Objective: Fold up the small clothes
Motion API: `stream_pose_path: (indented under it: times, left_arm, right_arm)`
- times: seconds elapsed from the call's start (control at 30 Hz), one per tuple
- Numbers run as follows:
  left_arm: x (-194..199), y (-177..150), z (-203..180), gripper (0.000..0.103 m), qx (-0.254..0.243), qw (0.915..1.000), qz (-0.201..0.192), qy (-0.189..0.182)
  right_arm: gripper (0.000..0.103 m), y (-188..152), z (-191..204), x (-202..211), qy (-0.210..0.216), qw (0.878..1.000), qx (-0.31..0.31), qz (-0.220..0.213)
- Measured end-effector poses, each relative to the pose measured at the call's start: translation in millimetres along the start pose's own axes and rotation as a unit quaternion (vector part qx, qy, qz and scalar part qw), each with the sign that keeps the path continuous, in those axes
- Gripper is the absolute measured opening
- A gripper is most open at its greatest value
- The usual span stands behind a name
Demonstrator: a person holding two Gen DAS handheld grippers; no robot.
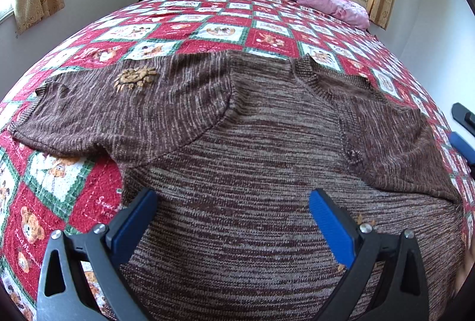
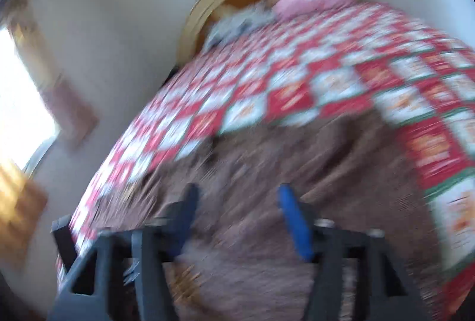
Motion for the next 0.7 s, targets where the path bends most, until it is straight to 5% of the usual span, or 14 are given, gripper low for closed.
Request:
stream_pose_path:
  times: [0.07,0.13,0.2,0.4,0.6,0.7]
  left_arm:
    - [-1,0,-1,0.103,-0.003,1.0,0.002,0.004]
    - [-3,-1,-2,0.103,-0.008,0.9999,0.007,0.013]
    - [-5,-2,-3,0.103,-0.014,0.9996,0.011,0.021]
    - [-3,2,-7,0.103,-0.018,0.9995,0.018,0.017]
    - [2,53,-61,0.103,-0.017,0.9931,0.006,-0.116]
    - [-27,73,-85,0.101,-0.05,0.9923,0.012,-0.112]
  right_arm:
    - [0.06,9,-33,-7,-0.11,0.994,0.004,-0.007]
    - [0.042,2,-47,-24,-0.15,0.988,0.027,0.014]
    - [0.038,-13,-56,-37,-0.163,0.985,0.031,0.039]
    - [0.038,-22,-63,-40,-0.161,0.986,0.025,0.036]
    - [0.038,-25,-63,-39,-0.157,0.987,0.024,0.033]
    - [0.038,-26,-69,-37,-0.142,0.989,0.011,0.033]
Point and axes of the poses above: each gripper's, at about its wrist camera, not at the fingertips, and x roughly against the way its jaws point, z to its left, y to its top, the point moved 6 cm from there along -x, roughly the way its jaws point, and after that the axes turned 12 degrees about -y, right-handed, at the moved point
